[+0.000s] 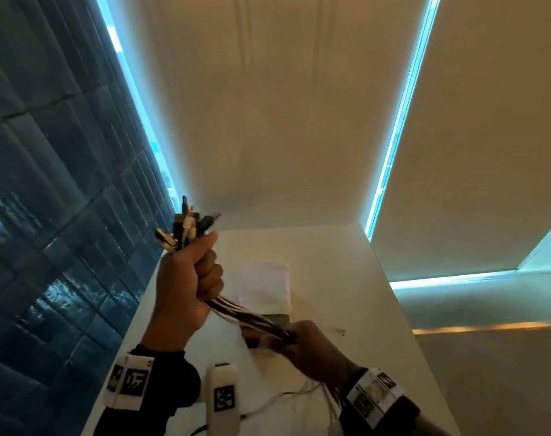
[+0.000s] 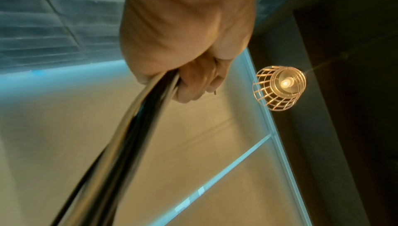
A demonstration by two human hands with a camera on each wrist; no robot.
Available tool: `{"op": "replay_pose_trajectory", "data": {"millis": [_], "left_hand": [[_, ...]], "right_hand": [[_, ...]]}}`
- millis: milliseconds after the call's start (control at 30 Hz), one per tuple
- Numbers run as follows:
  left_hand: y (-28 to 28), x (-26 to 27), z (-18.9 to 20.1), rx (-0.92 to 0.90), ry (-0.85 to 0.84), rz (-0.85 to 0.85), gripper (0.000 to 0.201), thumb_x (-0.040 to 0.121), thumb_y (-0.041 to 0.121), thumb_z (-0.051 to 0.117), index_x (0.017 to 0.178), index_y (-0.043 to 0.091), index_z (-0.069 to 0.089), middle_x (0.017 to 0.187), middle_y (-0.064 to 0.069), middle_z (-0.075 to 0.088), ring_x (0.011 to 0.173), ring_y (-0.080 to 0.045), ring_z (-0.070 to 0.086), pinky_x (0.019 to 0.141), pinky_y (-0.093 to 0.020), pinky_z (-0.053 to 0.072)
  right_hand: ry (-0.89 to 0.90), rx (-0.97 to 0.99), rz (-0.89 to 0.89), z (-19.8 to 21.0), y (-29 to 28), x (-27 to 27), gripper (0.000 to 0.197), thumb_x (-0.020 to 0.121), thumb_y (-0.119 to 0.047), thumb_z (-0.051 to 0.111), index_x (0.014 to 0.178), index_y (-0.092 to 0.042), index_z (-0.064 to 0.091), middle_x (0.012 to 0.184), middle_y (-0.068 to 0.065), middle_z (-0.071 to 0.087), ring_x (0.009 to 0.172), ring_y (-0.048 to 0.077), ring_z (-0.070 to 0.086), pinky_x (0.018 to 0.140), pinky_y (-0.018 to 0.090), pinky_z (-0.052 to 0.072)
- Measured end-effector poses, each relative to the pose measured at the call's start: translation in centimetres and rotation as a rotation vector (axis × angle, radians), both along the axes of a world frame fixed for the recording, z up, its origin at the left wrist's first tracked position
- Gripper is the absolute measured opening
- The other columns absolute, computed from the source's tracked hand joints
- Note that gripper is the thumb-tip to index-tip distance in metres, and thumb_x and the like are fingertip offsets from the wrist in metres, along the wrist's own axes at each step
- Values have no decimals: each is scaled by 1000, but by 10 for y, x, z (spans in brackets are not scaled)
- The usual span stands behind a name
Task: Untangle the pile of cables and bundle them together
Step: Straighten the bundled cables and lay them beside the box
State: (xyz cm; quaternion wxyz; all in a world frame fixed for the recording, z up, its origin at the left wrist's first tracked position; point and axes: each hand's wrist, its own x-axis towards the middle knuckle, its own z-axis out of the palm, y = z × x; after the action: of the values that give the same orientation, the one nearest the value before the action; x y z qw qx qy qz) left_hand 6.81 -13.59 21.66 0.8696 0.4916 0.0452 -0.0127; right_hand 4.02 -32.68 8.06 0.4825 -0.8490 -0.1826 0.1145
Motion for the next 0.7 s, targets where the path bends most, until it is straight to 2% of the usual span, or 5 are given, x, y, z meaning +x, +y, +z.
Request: {"op": "replay_pose_trajectory", "data": {"millis": [233, 400, 533, 600, 700], "left_hand": [[7, 12, 10, 48, -43, 32, 46, 95, 13, 48, 57, 25, 24, 39, 10, 18, 29, -3, 13, 34, -12, 10], [8, 18, 14, 45, -37, 56, 47, 95, 14, 49, 59, 25, 21, 39, 10, 18, 30, -3, 13, 32, -13, 12], [5, 18, 18, 0, -24, -49, 41, 90, 18, 52, 62, 25, 23, 40, 10, 19, 30, -3, 14, 32, -14, 11], [-7, 14, 16, -18, -28, -157, 33, 85, 21, 55, 65, 25, 30, 40, 10, 20, 30, -3, 15, 34, -14, 10], [-28, 5, 14, -44, -42, -300, 23, 86, 23, 55, 72, 24, 37, 42, 9, 20, 30, -4, 17, 36, -15, 11]], "right_hand": [[22, -254, -207, -81, -82, -16, 49, 94, -30, 62, 45, -38, 54, 41, -17, 46, 41, 5, 36, 49, 18, 23], [314, -394, -216, -97, -109, -46, 41, 84, -58, 62, 52, -33, 56, 47, -9, 47, 47, -4, 44, 54, 17, 33], [496, -738, 235, -30, -125, -43, 24, 83, -55, 56, 103, -46, 65, 118, -13, 65, 101, 4, 56, 96, 23, 40], [432, -721, 291, 20, -117, -19, 69, 79, -53, 71, 140, -35, 45, 141, -21, 37, 131, 6, 38, 113, 24, 25], [90, -338, 66, 99, -78, 15, 100, 67, -51, 81, 150, -30, 29, 148, -21, 30, 135, -4, 27, 110, 16, 21]]}}
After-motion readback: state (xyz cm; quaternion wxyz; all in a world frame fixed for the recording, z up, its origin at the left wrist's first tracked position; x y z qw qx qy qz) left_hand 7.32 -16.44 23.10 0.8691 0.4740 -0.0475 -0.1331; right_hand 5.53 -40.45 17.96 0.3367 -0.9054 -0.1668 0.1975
